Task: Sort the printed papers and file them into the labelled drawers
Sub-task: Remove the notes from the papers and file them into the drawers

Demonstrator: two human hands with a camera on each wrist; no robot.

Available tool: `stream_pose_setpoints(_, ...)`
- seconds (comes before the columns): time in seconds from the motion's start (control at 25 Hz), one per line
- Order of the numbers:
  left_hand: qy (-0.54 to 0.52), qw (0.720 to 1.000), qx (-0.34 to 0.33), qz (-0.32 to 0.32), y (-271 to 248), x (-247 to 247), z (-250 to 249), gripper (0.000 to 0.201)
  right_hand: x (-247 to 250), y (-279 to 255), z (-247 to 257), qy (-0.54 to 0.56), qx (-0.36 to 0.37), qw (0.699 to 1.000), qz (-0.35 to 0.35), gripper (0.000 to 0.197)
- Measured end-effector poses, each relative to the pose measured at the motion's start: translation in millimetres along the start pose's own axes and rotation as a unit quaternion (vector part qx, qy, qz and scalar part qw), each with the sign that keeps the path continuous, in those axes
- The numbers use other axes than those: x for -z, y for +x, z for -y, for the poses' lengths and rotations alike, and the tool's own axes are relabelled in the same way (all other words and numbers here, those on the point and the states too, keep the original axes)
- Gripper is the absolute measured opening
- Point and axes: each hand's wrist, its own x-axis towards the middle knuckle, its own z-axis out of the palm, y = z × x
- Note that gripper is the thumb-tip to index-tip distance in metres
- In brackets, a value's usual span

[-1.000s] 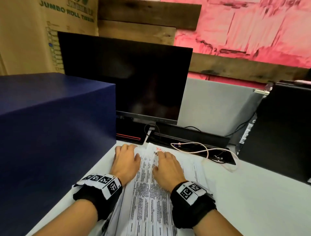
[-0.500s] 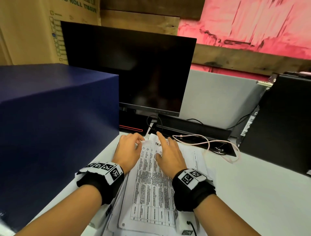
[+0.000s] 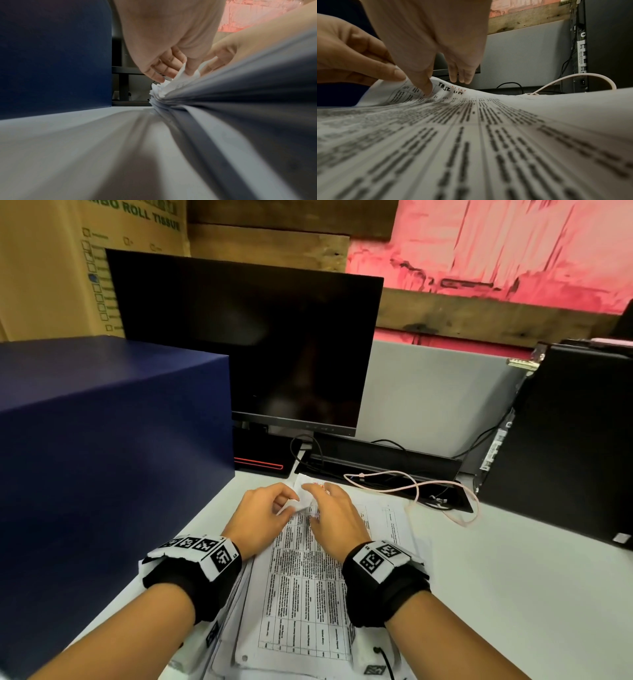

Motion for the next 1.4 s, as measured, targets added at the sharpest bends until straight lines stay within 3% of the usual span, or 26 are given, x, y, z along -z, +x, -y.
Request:
stream_pose_setpoints(0.12, -0.043, 0.999, -0.004, 0.026, -1.7, -1.3, -3.4, 0.008, -0.3, 1.4, -0.5, -0.008, 0.016, 1.0, -0.013, 0.029)
stream_pose_setpoints(0.2, -0.055, 0.998, 0.008, 0.025, -1.0, -2.6, -2.4, 0.016, 1.1, 1.2, 0.7, -0.015, 0.015, 1.0, -0.007, 0.021)
stream_pose_setpoints(0.28, -0.047, 0.998, 0.028, 0.02, 1.3, -4.1, 2.0, 0.028, 3.8, -0.8, 3.3, -0.006, -0.002, 1.0, 0.006, 0.021)
stream_pose_setpoints(0.36, 0.01, 0.999, 0.04, 0.025, 3.6, -4.9, 7.9, 0.021, 6.9, -2.3, 4.6, 0.006, -0.019, 1.0, 0.004, 0.018)
stream_pose_setpoints(0.4, 0.042, 0.997, 0.044, 0.038, 3.9, -4.8, 9.8, 0.018, 8.0, -2.4, 4.8, 0.002, -0.026, 1.0, 0.003, 0.018)
stream_pose_setpoints(0.48, 0.078, 0.993, 0.047, 0.077, 4.0, -5.3, 11.8, 0.031, 8.2, -1.8, 4.0, -0.015, -0.036, 0.999, 0.009, 0.02)
stream_pose_setpoints(0.64, 0.084, 0.989, 0.046, 0.112, 2.9, -4.3, 9.8, 0.054, 4.7, 0.4, 2.0, -0.021, -0.039, 0.999, 0.018, 0.02)
stream_pose_setpoints(0.76, 0.045, 0.992, 0.065, 0.101, 3.5, -3.6, 9.1, 0.059, 8.0, -1.5, -2.0, -0.017, 0.005, 0.999, 0.028, 0.021)
stream_pose_setpoints(0.92, 0.027, 0.992, 0.079, 0.098, 1.6, -2.7, 3.8, 0.057, 23.7, 1.0, -12.1, -0.056, 0.057, 0.995, 0.061, 0.018)
stream_pose_setpoints(1.08, 0.038, 0.99, 0.079, 0.107, 1.8, -0.6, 1.8, 0.054, 38.8, 6.3, -13.7, -0.174, 0.016, 0.983, 0.056, 0.016)
stream_pose_setpoints(1.24, 0.049, 0.99, 0.072, 0.111, -0.1, 0.8, 1.8, 0.041, 20.1, -3.3, 3.9, -0.125, -0.044, 0.991, 0.031, 0.034)
stream_pose_setpoints(1.4, 0.067, 0.991, 0.06, 0.103, -0.6, 0.5, 3.7, 0.027, 3.0, -3.6, 8.2, -0.096, -0.018, 0.995, 0.006, 0.026)
